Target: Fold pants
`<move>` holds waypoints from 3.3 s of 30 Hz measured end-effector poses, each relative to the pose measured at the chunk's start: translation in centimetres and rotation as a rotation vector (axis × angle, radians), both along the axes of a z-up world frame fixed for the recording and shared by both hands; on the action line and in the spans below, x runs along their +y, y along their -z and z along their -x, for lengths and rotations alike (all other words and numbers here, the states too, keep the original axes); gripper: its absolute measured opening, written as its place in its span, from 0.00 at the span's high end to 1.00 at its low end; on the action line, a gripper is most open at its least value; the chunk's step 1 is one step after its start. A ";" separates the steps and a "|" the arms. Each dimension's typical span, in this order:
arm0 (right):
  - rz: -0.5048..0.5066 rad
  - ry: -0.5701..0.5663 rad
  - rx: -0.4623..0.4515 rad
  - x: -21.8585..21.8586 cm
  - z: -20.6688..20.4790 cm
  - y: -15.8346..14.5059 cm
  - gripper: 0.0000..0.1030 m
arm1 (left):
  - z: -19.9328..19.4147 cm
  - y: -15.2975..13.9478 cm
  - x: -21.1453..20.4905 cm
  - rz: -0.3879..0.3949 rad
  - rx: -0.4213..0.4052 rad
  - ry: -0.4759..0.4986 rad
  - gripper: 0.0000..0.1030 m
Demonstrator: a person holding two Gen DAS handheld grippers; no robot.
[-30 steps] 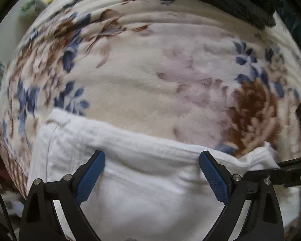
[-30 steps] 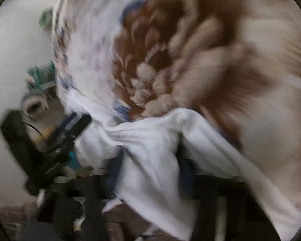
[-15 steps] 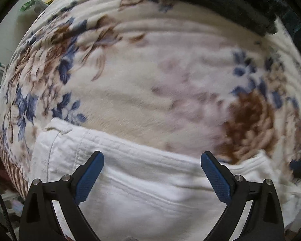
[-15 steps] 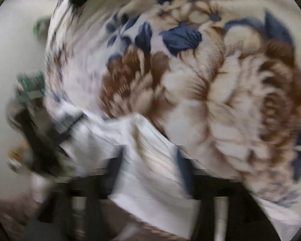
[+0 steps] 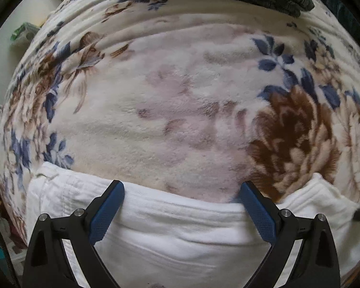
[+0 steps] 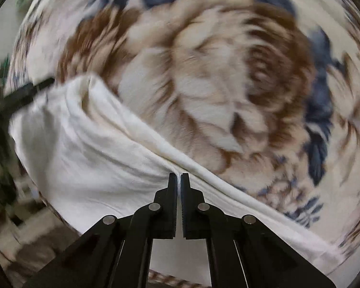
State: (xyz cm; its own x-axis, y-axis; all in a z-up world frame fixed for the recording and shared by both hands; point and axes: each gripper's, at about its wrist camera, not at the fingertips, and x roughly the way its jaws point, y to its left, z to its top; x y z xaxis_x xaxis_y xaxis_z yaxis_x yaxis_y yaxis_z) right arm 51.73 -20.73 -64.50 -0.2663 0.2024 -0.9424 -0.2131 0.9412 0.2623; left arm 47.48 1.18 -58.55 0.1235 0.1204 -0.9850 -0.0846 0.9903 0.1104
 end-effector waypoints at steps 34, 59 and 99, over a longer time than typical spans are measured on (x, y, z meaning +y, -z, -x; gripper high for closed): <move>-0.230 0.744 -0.145 -21.9 8.3 -4.7 0.19 | 0.8 -7.3 -8.4 0.085 -0.095 0.131 0.00; 0.235 1.007 -0.337 -51.7 19.0 -2.3 1.00 | 4.1 0.6 -17.6 -0.147 -0.059 0.147 0.00; 0.142 1.110 -0.260 -55.2 19.3 -0.2 0.33 | 6.7 -1.6 -22.1 -0.043 -0.101 0.170 0.00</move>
State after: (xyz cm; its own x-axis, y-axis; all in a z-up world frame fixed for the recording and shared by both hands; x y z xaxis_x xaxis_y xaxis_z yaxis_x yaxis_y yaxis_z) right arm 32.41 -75.98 -64.34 0.1982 0.0912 -0.9759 0.7202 0.6617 0.2082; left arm 40.76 -20.91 -56.99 0.2435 0.1315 -0.9609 0.0706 0.9857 0.1528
